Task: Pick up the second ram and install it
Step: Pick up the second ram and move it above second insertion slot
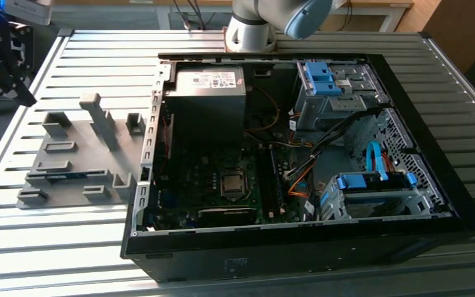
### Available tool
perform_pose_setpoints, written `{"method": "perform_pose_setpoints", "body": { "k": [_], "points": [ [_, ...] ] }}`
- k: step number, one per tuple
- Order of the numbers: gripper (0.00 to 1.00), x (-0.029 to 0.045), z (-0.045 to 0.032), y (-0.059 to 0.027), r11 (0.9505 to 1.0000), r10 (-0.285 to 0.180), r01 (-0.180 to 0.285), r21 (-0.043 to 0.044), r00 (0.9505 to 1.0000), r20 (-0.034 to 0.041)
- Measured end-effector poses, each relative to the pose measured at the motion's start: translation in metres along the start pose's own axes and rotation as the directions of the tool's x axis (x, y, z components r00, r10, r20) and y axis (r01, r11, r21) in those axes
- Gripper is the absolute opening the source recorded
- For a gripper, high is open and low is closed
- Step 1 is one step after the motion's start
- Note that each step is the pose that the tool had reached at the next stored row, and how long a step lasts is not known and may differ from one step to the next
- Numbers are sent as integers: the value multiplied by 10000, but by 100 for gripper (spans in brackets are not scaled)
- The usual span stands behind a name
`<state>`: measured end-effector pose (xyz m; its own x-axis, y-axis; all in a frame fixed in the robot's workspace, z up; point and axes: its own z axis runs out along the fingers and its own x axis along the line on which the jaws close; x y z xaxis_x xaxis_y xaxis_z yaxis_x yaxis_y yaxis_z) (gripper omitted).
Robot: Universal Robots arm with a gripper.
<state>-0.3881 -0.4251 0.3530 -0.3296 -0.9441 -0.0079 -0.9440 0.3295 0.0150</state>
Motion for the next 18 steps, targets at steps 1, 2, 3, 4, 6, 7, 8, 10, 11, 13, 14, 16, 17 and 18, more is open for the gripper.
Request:
{"method": "perform_pose_setpoints", "body": {
  "k": [1,2,3,4,6,7,8,10,11,13,14,16,17,18],
  "points": [
    [11,0,9,0,9999,-144,144,-1,9999,-2],
    [11,0,16,0,9996,-272,272,-4,9996,-6],
    [11,0,23,0,9991,-428,428,-5,9991,-8],
    [11,0,30,-1,9983,-582,582,-6,9983,-9],
    [11,0,43,-1,9958,-920,920,-8,9958,-14],
    [11,1,50,-1,9940,-1090,1090,-10,9940,-17],
    [11,1,57,-1,9920,-1262,1262,-12,9920,-19],
    [11,2,69,-1,9881,-1536,1536,-14,9881,-22],
    [11,9,73,2,9871,-1602,1602,-16,9871,-25],
    [11,31,85,27,9864,-1641,1641,-15,9864,-24],
    [11,46,89,51,9864,-1643,1643,-12,9864,-24],
    [11,62,97,77,9864,-1643,1643,-4,9864,-23],
    [11,62,104,77,9864,-1644,1644,-1,9864,-19],
    [11,65,109,76,9863,-1650,1650,-4,9863,-17]
  ]
}}
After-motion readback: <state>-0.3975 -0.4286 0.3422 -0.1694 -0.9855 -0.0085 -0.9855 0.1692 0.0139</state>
